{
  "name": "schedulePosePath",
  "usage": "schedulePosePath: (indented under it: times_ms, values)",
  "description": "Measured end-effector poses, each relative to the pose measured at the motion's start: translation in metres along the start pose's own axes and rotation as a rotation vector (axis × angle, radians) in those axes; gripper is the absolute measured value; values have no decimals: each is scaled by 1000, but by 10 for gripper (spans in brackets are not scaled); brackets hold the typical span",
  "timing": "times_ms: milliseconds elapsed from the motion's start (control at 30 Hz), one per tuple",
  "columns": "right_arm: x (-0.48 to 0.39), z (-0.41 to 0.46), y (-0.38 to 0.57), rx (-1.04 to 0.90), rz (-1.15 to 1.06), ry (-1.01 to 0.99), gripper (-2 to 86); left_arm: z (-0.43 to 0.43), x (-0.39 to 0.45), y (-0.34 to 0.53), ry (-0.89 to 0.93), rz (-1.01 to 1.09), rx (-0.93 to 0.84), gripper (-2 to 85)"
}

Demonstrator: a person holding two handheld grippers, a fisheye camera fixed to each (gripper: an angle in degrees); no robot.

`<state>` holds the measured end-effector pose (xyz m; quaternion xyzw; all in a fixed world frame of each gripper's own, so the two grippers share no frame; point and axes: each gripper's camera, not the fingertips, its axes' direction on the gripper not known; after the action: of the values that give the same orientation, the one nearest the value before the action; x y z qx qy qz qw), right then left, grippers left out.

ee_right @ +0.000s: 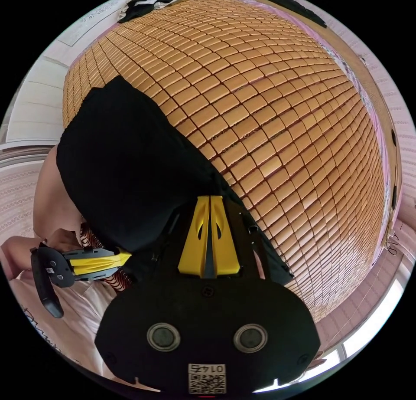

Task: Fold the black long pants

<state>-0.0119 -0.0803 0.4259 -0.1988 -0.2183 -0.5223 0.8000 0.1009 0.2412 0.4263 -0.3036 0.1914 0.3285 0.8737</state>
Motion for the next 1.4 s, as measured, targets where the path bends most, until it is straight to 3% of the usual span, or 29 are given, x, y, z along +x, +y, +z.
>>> schedulePosePath:
  times_ms: [67,133,200,267,367,500,633,733,900,967,1033,1100,1133,1200,1400]
  values:
    - [13,-1,9,3,1,-44,-4,0,0,3,8,9,-1,-9]
    - [27,-14,36,138,38,-92,-3,-2,1,6,3,5,9,-8]
    - [47,-44,111,409,146,-136,-1,-9,2,11,0,-5,27,-5]
    - [61,-48,180,497,260,-165,3,-28,4,18,17,-11,99,8]
    - [84,-21,292,471,499,-225,19,-51,14,21,47,31,224,57]
    - [105,34,401,356,726,-464,128,-58,40,6,74,137,316,79]
    - [116,65,434,299,742,-572,124,-41,80,-16,119,275,274,120]
    - [127,78,446,285,710,-622,69,-24,103,-25,136,331,213,144]
    - [148,62,495,552,635,-819,15,-13,120,-37,135,340,183,165]
    - [155,55,513,667,603,-903,14,-18,119,-42,71,278,204,146]
    - [165,50,534,761,603,-944,17,-27,115,-42,-57,208,219,43]
    - [185,57,570,943,661,-978,38,-33,112,-41,-27,231,201,20]
    - [191,63,576,947,695,-974,50,-37,106,-38,16,214,207,13]
    - [216,97,578,825,798,-1015,170,-46,99,-31,75,200,222,6]
    - [242,135,559,852,825,-1132,184,-82,95,-5,181,247,258,-2]
